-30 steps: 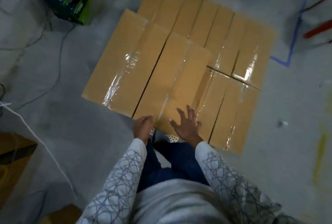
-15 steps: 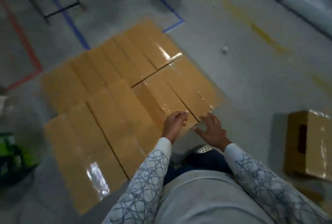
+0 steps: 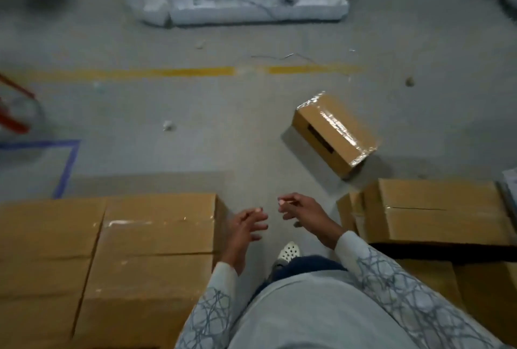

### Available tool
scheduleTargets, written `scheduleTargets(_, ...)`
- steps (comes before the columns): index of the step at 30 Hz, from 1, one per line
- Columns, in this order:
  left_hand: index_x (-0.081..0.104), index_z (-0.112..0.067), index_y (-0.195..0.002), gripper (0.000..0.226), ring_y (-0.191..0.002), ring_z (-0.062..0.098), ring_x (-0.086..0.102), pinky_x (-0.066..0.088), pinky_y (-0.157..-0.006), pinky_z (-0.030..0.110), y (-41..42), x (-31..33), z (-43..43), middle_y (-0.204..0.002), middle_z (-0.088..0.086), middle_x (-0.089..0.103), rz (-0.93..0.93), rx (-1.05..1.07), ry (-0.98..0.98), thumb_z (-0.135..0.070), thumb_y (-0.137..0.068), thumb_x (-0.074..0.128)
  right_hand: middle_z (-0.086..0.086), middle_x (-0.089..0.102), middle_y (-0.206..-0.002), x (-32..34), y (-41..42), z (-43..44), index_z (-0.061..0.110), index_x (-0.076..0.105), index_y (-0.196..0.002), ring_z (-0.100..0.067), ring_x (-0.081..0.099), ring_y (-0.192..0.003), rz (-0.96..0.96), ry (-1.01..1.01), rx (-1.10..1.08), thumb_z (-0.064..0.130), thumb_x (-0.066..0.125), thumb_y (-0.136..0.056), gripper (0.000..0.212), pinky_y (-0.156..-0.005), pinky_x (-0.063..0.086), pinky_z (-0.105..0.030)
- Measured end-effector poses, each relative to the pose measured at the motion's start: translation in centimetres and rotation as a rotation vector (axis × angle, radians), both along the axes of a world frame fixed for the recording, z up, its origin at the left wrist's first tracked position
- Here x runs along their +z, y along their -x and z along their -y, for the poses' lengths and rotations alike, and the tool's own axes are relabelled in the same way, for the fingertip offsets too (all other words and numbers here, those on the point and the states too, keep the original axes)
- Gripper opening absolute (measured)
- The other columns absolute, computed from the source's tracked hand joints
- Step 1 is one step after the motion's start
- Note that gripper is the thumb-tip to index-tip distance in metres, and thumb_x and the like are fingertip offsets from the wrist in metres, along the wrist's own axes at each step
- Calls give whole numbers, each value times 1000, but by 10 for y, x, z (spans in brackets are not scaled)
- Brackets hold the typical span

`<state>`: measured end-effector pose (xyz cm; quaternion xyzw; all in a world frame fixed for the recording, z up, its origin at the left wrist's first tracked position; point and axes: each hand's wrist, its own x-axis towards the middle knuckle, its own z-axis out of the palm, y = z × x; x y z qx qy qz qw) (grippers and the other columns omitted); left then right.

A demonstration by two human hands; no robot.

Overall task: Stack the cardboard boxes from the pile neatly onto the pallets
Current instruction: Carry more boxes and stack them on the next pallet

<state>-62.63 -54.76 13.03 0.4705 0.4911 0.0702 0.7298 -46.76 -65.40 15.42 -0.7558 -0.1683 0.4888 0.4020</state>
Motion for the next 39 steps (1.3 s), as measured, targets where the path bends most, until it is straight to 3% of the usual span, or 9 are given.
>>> scheduleTargets(7, 74, -12, -109, 15, -84, 20, 70, 51, -71, 29, -94, 10, 1, -99, 7, 80, -38, -128, -28, -18, -99, 64, -1, 77, -100, 7, -91, 18, 17, 71, -113, -16, 70, -87, -110, -12, -301, 36, 62, -102, 24, -76, 52, -31)
scheduleTargets(11, 75, -14, -104, 11, -77, 13, 70, 52, -70, 25, -141, 24, -22, -94, 5, 79, -13, -177, -183, -17, -100, 65, -1, 78, -95, -4, -111, 23, 17, 72, -106, -17, 71, -85, -118, 19, -346, 33, 63, -101, 18, -75, 52, -30)
scheduleTargets(14, 75, -14, -94, 11, -80, 19, 71, 54, -70, 19, -173, 15, -34, -90, 8, 78, -48, -269, -224, -8, -98, 66, -2, 78, -96, -13, -131, 22, 17, 71, -105, -18, 72, -86, -140, 57, -367, 33, 64, -101, 18, -75, 52, -31)
scheduleTargets(16, 75, -12, -95, 10, -85, 27, 72, 55, -71, 16, -198, 1, -43, -90, 6, 77, -121, -393, -223, -6, -97, 68, -3, 78, -98, -20, -152, 19, 17, 70, -107, -18, 71, -86, -141, 88, -391, 33, 63, -101, 18, -75, 51, -30)
scheduleTargets(20, 73, -7, -100, 10, -73, 0, 64, 47, -63, 6, -268, -19, -77, -92, 4, 74, -204, -829, -282, -12, -100, 64, -6, 76, -100, -37, -209, -3, 15, 69, -109, -16, 67, -81, -102, 123, -480, 29, 63, -102, 16, -70, 47, -27)
scheduleTargets(25, 74, -12, -98, 17, -78, 15, 72, 58, -76, 28, -382, -20, -155, -87, 3, 78, -170, -1197, -418, -27, -97, 67, -7, 74, -101, -42, -298, -61, 16, 67, -108, -14, 65, -78, -91, 165, -578, 29, 62, -102, 16, -65, 45, -26)
scheduleTargets(30, 73, -19, -94, 15, -80, 17, 70, 56, -77, 35, -491, -17, -230, -84, -3, 74, -158, -1068, -674, -32, -97, 66, 9, 69, -104, -31, -374, -120, 29, 67, -109, -12, 66, -95, 118, 146, -550, 37, 62, -101, 12, -84, 54, -31)
scheduleTargets(33, 72, -23, -90, 14, -76, 14, 71, 59, -77, 37, -534, -34, -252, -82, -6, 73, -209, -1087, -601, -36, -92, 68, 11, 69, -107, -39, -403, -127, 25, 68, -117, -7, 64, -97, 189, 173, -518, 35, 63, -101, 19, -86, 51, -28)
scheduleTargets(39, 74, -13, -107, 19, -97, 28, 71, 53, -84, 35, -616, -84, -254, -102, 10, 76, -301, -1639, -616, -28, -96, 66, -2, 73, -116, -102, -452, -120, 20, 70, -116, -21, 67, -107, 52, 315, -503, 30, 63, -101, 20, -94, 53, -36)
